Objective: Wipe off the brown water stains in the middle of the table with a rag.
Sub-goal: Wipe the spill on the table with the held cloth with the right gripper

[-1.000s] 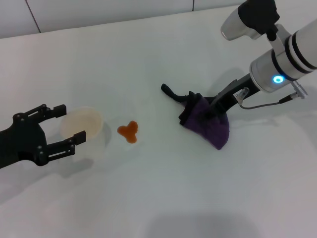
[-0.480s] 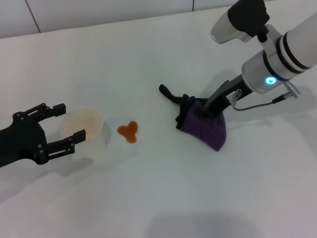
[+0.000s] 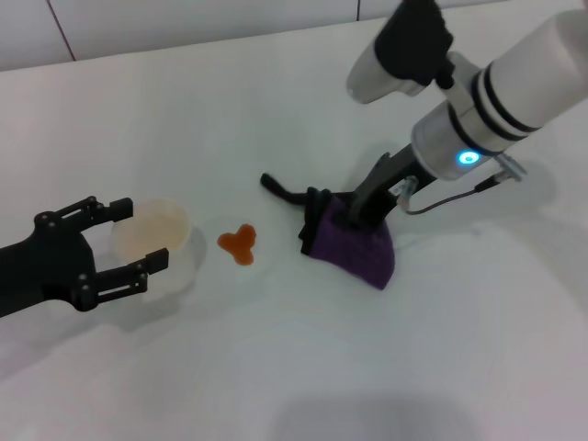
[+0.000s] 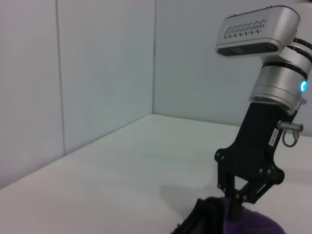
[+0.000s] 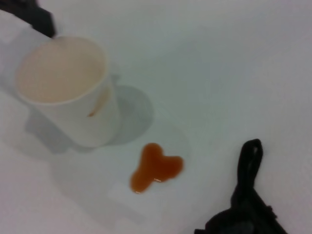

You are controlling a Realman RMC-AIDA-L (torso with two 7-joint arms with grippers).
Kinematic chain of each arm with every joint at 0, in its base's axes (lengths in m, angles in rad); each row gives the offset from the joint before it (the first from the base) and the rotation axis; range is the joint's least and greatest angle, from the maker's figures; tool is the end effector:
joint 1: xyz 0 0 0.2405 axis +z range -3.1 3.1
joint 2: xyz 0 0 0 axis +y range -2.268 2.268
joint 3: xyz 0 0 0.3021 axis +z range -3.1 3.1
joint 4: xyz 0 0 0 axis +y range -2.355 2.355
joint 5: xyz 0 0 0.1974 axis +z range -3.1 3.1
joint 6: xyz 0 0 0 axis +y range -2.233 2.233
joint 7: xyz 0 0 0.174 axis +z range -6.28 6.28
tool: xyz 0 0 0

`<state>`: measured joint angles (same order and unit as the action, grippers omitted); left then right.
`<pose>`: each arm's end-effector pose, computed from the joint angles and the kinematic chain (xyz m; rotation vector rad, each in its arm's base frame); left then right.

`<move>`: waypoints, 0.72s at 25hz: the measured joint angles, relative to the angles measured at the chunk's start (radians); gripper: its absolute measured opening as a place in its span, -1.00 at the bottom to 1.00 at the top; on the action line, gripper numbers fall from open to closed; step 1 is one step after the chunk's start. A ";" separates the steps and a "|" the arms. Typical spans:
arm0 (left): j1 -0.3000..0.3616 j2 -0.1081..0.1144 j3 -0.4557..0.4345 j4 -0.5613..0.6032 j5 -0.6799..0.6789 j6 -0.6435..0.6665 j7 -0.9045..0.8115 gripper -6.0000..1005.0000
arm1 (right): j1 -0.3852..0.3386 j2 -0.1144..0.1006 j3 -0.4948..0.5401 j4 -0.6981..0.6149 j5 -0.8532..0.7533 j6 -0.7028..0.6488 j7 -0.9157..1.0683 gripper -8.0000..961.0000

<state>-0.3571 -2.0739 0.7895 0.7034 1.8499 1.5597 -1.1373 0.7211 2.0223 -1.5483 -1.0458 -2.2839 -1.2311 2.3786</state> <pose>-0.3098 0.3113 -0.0404 -2.6534 -0.3960 -0.6852 0.2018 0.4037 -0.0959 -2.7780 0.6977 -0.2723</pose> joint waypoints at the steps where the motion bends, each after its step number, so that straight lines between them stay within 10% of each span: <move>1: -0.002 0.000 0.004 0.000 0.000 0.000 0.000 0.63 | 0.006 0.001 -0.017 0.001 0.007 0.004 0.000 -0.84; 18: -0.009 0.000 0.037 0.002 0.000 0.017 -0.002 0.63 | 0.095 0.005 -0.248 -0.001 0.154 0.035 -0.028 -0.82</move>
<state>-0.3666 -2.0739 0.8268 0.7057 1.8495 1.5770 -1.1396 0.8159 2.0277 -1.7968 -1.0466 -2.1297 -1.1959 2.3502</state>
